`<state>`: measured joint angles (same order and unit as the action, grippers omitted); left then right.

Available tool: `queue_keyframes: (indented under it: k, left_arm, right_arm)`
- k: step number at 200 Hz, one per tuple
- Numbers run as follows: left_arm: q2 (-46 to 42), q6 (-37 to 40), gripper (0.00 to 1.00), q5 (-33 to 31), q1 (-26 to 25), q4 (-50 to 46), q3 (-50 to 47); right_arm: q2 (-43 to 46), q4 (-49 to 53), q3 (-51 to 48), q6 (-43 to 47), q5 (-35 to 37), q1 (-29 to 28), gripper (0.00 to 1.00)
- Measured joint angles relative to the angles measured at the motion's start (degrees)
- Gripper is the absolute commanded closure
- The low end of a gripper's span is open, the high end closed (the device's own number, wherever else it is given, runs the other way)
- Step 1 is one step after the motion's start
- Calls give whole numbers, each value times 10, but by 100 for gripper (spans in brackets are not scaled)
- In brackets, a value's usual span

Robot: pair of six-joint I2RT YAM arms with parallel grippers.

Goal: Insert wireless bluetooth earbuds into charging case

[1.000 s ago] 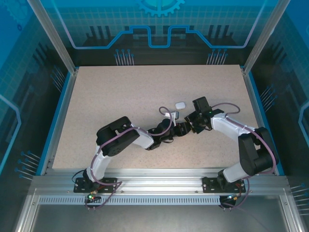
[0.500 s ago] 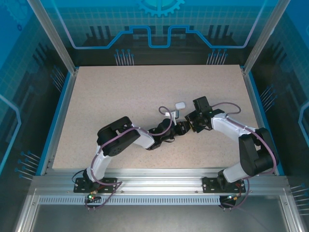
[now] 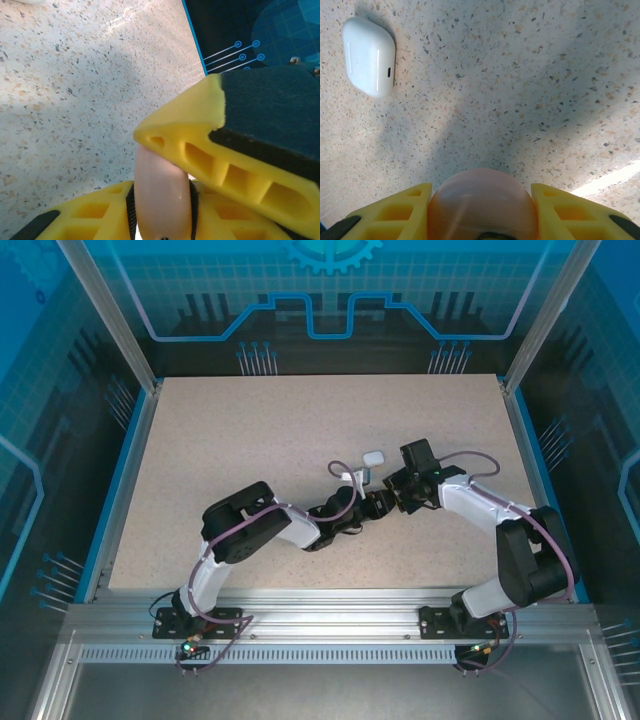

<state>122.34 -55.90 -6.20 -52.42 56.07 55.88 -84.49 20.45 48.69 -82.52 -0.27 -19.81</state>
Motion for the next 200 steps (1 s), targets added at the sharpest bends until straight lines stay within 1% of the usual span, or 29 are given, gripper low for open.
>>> queue_keyframes:
  k: [38, 89, 143, 151, 180, 193, 200]
  left_arm:
    - [3, -12, 64, -18, -4, 19, -5]
    - [6, -30, 73, -42, -8, 34, -5]
    - [15, -49, 88, -56, -11, 51, -5]
    - [16, -53, 92, -56, -12, 53, -5]
    - [17, -57, 95, -56, -12, 55, -5]
    - [17, -57, 96, -56, -12, 56, -5]
    - [17, -57, 97, -56, -12, 56, -5]
  right_arm:
    - [3, -1, 0, -1, -2, 0, 61]
    - [4, -12, -2, -5, -4, 0, 61]
    - [4, -17, -4, -5, -1, 0, 60]
    - [4, -17, -4, -4, -1, 0, 60]
    - [4, -17, -5, -4, 0, 0, 60]
    - [5, -17, -5, -4, 1, 0, 57]
    - [5, -17, -5, -4, 1, 0, 52]
